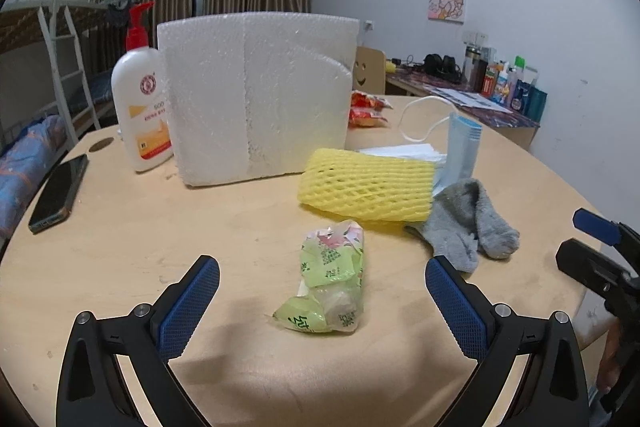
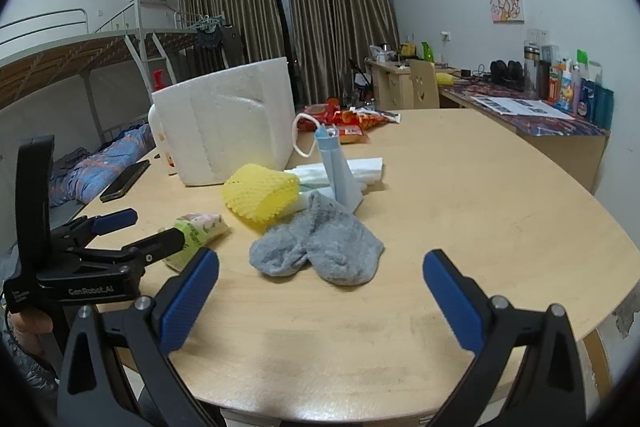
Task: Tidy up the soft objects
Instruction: 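Reach the left tool to the green snack bag while the right tool reaches the grey sock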
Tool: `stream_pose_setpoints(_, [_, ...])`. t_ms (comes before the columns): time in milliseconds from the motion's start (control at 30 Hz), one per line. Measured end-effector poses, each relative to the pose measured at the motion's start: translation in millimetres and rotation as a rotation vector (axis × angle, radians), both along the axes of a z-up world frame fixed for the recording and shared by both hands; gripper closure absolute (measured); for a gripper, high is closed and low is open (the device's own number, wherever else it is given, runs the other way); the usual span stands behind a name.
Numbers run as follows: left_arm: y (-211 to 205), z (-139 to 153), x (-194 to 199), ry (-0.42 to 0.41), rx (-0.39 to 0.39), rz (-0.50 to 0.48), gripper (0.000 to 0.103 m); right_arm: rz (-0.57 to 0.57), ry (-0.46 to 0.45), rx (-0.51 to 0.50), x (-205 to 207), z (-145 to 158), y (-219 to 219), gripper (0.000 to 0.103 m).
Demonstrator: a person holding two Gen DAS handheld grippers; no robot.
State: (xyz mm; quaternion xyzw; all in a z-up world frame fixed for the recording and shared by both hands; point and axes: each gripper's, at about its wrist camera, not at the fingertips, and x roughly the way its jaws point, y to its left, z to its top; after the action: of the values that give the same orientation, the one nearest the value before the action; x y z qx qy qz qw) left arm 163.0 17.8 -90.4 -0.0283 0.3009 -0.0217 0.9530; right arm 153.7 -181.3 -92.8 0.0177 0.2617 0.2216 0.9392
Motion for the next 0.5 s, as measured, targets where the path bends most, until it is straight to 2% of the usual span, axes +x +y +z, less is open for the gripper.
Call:
stream_pose_setpoints(100, [2.3,-1.9,7.1,0.025,-0.007,0.015,0.002,-0.002,0.020,-0.016,7.5,-2.5,1.4,0.000])
stream_pose_setpoints(400, [-1.7,-13.8,20.7,0.113,0.003,-0.011,0.034,0.009,0.055,-0.044,21.9,-7.3,2.9,0.000])
stream_pose_setpoints(500, [0.2,-17.5,24.4,0.143,-0.008,-0.008,0.051,0.019,0.053,-0.048,22.4,-5.6,5.0,0.000])
